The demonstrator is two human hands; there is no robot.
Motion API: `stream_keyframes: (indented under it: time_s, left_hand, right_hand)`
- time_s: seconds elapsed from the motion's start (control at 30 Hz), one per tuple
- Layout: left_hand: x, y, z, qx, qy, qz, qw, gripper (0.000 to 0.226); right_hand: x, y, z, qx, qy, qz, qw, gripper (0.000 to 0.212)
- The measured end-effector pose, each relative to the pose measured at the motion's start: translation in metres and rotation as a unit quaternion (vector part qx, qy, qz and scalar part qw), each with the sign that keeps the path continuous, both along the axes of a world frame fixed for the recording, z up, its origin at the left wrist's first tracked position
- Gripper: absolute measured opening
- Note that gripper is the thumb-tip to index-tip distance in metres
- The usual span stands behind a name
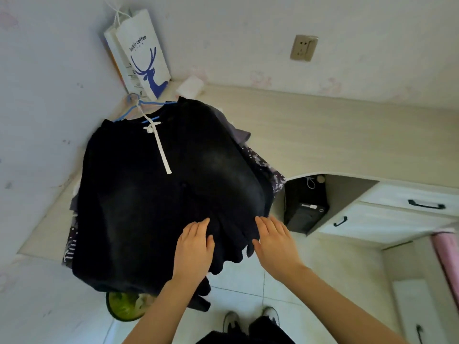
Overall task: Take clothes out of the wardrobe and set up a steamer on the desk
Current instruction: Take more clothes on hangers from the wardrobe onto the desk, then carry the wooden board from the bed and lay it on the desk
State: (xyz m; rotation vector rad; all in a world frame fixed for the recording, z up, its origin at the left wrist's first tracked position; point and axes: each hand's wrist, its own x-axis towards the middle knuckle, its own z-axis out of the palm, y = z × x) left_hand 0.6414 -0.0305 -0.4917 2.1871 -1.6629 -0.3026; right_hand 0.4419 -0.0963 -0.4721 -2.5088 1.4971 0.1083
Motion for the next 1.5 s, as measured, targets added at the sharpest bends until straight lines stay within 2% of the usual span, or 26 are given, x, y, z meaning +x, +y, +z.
stream_keyframes:
  time_s: [0.2, 0.53, 1.03, 1.5]
  left_hand:
    - [-0.068, -0.005, 0.017, -0.017, 0.002, -0.108, 0.994, 0.037]
    - [-0.209, -0.009, 0.023, -0.024, 0.005, -0.296, 0.955, 0.037]
    - [-0.466, 0.089, 0.026, 0.036, 0.059, -0.424, 0.903, 0.037]
    - [-0.65, 0.123, 0.021, 0.037, 0.06, -0.566, 0.821, 0.032]
  right_hand:
    - [-0.058, 0.036, 0.012, 0.018, -0.009, -0.111, 0.994, 0.059]
    - [-0.197, 0.109, 0.029, 0.026, -0.035, -0.294, 0.955, 0.055]
    - [-0.424, 0.25, 0.031, -0.014, -0.048, -0.456, 0.889, 0.052]
    - [-0.584, 0.338, 0.019, -0.041, -0.047, -0.613, 0.787, 0.049]
